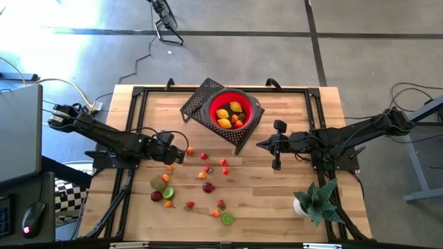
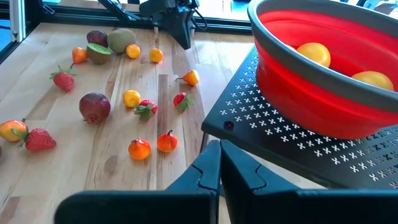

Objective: Pick & Place Fruit
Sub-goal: Put the pear into the strainer bowl on the shelf

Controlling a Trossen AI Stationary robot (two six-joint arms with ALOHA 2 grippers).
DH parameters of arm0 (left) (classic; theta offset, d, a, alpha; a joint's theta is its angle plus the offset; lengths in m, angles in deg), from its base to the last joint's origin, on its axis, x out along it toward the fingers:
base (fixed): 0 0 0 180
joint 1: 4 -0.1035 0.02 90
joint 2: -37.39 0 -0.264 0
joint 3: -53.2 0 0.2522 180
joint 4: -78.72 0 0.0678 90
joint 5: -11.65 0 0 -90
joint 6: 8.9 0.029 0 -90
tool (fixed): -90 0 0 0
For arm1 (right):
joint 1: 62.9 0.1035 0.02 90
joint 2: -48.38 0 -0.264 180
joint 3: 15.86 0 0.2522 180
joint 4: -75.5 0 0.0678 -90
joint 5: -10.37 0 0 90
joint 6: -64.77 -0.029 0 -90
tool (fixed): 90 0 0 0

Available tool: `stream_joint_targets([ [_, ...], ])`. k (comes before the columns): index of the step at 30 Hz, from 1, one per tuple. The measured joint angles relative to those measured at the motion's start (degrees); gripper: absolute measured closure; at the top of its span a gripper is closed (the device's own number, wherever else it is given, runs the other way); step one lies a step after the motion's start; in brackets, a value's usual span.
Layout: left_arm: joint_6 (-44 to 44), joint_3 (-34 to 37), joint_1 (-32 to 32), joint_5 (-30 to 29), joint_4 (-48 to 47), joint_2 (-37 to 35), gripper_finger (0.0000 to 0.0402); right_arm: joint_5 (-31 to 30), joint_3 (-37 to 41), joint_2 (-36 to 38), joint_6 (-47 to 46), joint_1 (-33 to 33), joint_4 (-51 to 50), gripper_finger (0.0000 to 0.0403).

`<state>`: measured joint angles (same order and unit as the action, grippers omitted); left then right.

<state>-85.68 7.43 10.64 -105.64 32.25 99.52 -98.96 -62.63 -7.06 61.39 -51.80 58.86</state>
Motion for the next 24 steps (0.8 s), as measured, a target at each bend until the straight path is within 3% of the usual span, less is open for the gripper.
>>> stream_joint_targets([
  [15,0.0,0.0,0.0,2.5,0.2,0.0,0.0161,0.0,0.0,0.0,0.1,0.0,-0.6,0.0401],
  [19,0.0,0.0,0.0,2.4,0.2,0.0,0.0133,0.0,0.0,0.0,0.2,0.0,-0.7,0.0401],
  [24,0.9,0.0,0.0,2.3,0.2,0.0,0.0126,0.0,0.0,0.0,0.2,0.0,-0.7,0.0401],
])
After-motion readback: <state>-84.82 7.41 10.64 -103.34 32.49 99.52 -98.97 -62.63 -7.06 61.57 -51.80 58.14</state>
